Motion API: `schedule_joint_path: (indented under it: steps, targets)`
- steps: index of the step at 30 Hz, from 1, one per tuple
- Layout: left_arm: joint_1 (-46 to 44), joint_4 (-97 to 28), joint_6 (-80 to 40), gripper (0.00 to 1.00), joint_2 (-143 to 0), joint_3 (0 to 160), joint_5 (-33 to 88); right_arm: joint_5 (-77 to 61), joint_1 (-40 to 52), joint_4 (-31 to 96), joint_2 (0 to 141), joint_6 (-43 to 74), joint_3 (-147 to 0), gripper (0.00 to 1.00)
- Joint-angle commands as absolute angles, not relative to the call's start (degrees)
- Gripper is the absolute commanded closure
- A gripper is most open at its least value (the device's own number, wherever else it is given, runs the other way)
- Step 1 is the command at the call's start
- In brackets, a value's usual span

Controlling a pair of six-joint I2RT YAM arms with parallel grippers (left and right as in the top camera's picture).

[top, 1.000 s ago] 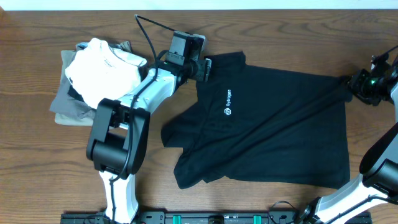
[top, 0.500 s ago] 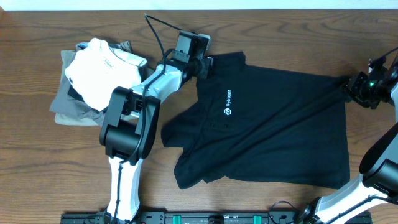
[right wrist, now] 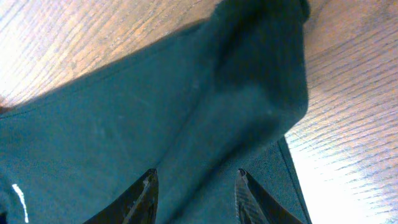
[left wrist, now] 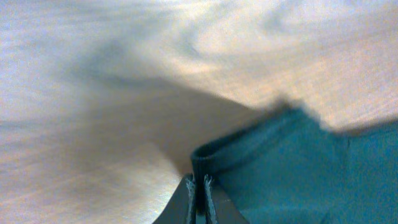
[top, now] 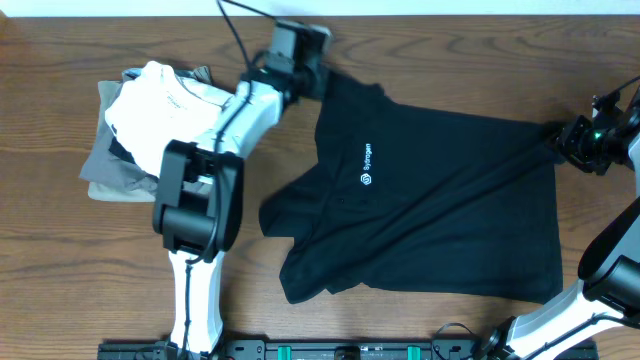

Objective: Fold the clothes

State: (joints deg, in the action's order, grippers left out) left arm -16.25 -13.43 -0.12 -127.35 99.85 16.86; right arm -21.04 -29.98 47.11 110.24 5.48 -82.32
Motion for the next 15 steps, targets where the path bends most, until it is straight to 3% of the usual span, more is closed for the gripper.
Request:
schedule_joint_path:
  steps: [1,8,15]
  targets:
    - [-12.40,-13.85,0.21,0.94,-127.72,104.07,17.10,-21.65,-29.93,47.20,110.56,5.50,-82.50,0.61]
    - [-10.02,-13.61,0.47,0.94,-127.87,105.23,18.63,-21.67,-29.93,47.18,110.56,5.50,-82.50,0.61]
    - [-9.54,-11.86,1.04,0.94,-127.92,106.54,12.82,-21.67,-29.93,47.29,110.56,5.50,-82.50,0.55]
